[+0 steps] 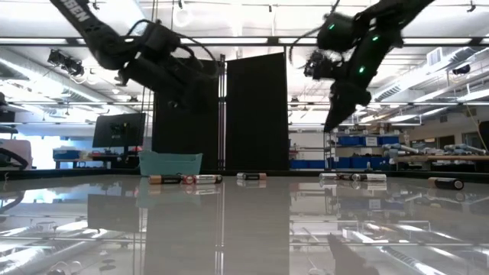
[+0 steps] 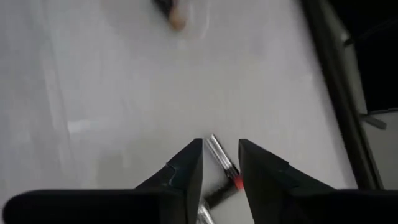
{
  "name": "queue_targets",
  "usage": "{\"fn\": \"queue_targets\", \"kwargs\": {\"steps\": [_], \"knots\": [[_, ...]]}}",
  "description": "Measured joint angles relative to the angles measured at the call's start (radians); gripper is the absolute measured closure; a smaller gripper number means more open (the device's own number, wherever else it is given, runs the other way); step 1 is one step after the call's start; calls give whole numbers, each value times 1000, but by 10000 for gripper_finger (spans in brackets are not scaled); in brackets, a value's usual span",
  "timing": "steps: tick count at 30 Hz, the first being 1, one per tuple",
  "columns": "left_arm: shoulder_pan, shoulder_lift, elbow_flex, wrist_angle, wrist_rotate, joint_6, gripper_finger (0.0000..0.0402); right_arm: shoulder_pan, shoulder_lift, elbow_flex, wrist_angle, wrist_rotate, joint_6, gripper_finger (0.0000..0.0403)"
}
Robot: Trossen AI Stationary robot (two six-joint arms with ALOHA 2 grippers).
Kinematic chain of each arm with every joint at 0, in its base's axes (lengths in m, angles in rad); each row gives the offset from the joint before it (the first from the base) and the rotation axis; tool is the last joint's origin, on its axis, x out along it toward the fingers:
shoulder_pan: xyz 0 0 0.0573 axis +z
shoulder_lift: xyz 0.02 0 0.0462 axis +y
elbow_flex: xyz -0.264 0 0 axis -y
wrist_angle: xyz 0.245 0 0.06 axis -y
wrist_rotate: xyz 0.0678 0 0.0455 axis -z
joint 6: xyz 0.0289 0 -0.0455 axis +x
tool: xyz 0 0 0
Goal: Sort batteries
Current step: Put the silver battery into the yellow bin
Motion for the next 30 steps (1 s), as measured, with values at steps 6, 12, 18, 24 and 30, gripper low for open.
{"fn": "queue_targets", "kwargs": {"steps": [6, 12, 18, 24, 30], "knots": [[-96, -6, -99, 203, 61, -69, 357, -34, 188, 140, -163, 0, -164, 265], [-162, -6, -123, 226, 69, -77, 357, -45, 338, 245, -235, 1, -305, 248], [-188, -6, -126, 230, 69, -75, 357, -57, 440, 317, -252, 8, -351, 243], [-190, -6, -126, 230, 69, -74, 357, -81, 509, 332, -276, 9, -357, 244], [-190, -6, -126, 235, 69, -74, 357, -98, 544, 334, -273, 9, -357, 251]]}}
